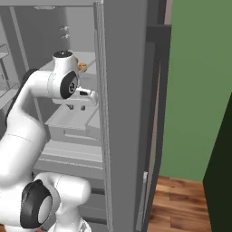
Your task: Move the cookie dough ball and hotdog bun from the top shelf to the second highest shelf to make space. Then, place the pitcher from the counter on the cleared top shelf.
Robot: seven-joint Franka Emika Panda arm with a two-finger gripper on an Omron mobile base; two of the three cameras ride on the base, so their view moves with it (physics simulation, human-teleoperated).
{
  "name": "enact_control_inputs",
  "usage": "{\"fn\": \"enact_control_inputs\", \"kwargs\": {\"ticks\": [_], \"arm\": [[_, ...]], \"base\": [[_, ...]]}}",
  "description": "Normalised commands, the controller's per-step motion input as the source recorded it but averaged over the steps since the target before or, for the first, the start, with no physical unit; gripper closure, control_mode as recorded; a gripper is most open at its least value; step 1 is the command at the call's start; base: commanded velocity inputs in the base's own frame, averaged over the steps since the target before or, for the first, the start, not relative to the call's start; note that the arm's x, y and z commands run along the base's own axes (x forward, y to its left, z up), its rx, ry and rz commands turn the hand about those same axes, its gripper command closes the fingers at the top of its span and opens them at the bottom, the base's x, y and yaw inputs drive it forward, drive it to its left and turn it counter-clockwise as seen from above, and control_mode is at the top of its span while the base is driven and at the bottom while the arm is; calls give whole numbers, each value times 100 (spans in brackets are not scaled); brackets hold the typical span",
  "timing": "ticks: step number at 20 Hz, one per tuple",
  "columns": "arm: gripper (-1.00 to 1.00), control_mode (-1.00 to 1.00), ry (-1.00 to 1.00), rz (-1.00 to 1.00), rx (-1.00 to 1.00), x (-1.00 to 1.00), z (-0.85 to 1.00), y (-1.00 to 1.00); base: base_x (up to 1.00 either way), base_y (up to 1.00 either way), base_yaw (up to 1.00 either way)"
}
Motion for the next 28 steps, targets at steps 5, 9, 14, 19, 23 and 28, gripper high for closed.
{"fn": "enact_control_inputs", "kwargs": {"ticks": [5,9,14,19,23,28], "arm": [[-100,-100,-12,0,1,-1,-6,0],[-100,-100,-47,0,5,-16,7,0],[-100,-100,-48,0,5,-4,33,0],[-100,-100,-28,0,0,0,54,4],[-100,-100,-11,0,0,3,66,16],[-100,-100,-1,0,0,15,67,24]], "base": [[0,0,0],[0,0,0],[0,0,0],[0,0,0],[0,0,0],[0,0,0]]}}
